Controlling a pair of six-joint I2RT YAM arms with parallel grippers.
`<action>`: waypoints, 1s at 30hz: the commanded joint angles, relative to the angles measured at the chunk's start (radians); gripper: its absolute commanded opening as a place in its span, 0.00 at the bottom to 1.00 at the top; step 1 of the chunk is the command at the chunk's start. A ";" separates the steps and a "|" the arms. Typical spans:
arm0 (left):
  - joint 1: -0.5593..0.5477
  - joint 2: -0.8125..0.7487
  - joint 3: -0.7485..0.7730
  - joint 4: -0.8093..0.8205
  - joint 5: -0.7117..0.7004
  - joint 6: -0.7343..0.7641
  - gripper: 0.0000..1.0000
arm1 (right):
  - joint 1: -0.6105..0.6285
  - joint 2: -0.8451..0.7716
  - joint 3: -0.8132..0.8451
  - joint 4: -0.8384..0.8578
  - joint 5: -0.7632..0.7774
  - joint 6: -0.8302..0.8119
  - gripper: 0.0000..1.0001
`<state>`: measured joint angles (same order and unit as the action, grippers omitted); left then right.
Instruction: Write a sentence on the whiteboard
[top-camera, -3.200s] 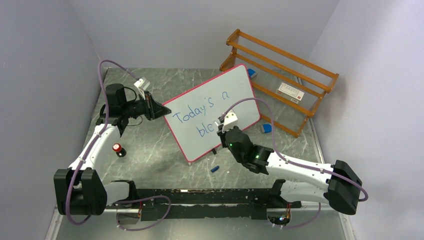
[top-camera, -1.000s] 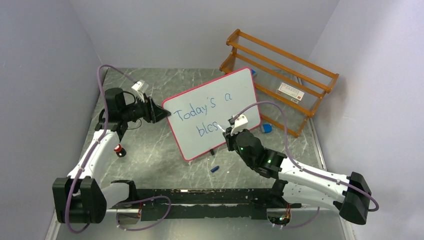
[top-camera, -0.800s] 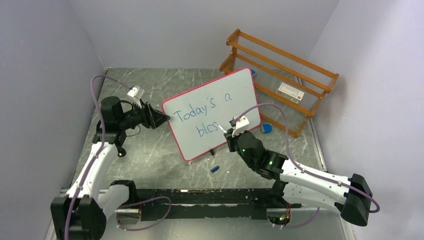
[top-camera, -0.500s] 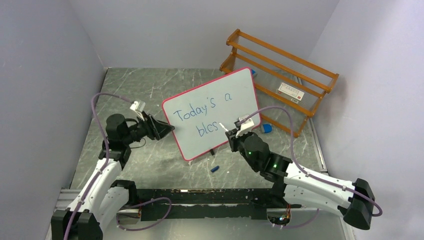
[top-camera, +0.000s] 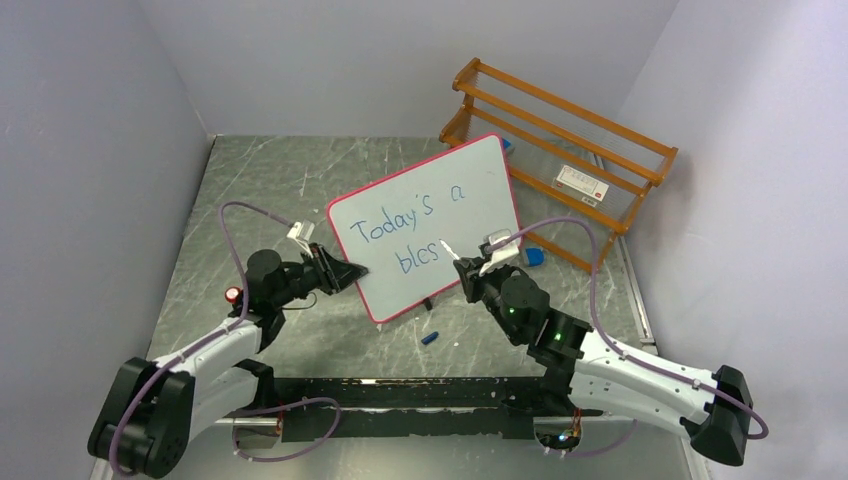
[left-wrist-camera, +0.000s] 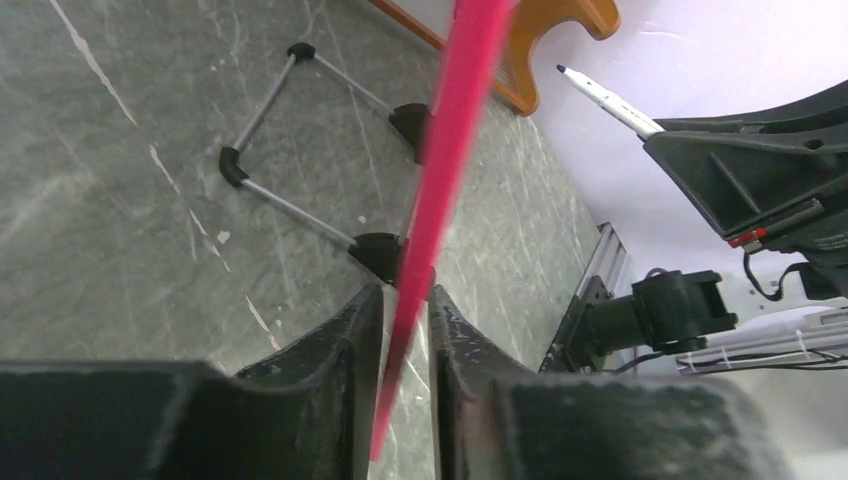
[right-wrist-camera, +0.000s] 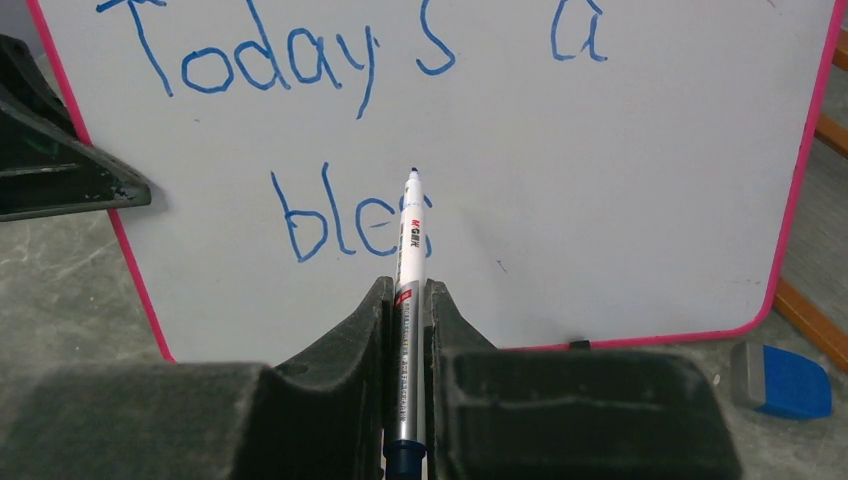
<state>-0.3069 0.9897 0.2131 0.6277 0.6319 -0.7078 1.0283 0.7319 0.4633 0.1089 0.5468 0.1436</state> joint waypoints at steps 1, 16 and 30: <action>-0.021 0.058 -0.024 0.245 -0.032 -0.011 0.20 | -0.004 0.001 -0.003 0.024 0.017 -0.013 0.00; -0.021 -0.054 -0.012 -0.035 -0.074 0.247 0.05 | -0.004 0.103 0.061 -0.100 0.012 0.005 0.00; -0.020 -0.012 -0.039 -0.015 -0.069 0.294 0.05 | -0.019 0.182 0.056 -0.007 0.079 -0.019 0.00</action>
<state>-0.3283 0.9691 0.1894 0.6548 0.6136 -0.5152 1.0252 0.8974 0.5053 0.0422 0.5987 0.1329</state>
